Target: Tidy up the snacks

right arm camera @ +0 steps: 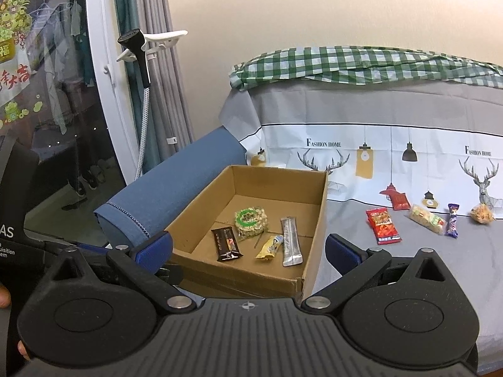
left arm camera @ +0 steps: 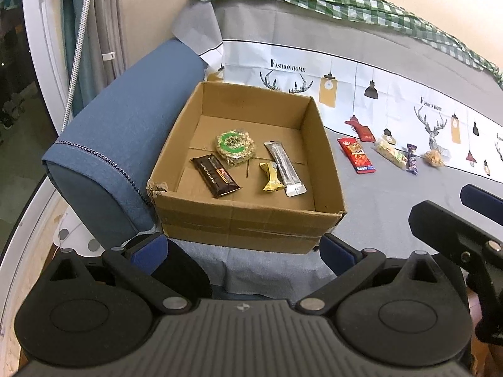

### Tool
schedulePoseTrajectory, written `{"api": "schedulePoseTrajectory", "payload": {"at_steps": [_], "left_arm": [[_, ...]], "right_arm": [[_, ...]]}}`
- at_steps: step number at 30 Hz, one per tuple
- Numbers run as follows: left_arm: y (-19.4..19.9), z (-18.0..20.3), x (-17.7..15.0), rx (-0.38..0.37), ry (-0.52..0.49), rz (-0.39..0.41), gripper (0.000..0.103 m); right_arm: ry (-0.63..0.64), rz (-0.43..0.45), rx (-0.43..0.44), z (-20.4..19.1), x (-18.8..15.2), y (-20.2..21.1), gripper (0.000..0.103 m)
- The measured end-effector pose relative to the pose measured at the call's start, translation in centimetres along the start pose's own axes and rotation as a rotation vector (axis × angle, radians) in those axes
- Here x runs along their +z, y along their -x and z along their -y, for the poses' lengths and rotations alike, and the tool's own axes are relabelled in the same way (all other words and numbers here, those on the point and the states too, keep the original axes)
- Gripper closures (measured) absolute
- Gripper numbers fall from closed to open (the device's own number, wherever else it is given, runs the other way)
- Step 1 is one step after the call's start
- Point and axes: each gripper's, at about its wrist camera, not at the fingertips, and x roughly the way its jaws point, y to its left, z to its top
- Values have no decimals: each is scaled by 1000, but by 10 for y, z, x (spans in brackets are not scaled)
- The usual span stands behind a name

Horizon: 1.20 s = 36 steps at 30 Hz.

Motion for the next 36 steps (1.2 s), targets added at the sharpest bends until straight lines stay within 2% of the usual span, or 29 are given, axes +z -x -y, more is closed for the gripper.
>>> {"api": "schedulePoseTrajectory", "payload": {"at_steps": [36], "left_arm": [[-25,14,5,14,-59,-70,0]], "right_arm": [[-99,-63,-28,26,-8,-18,1]]}}
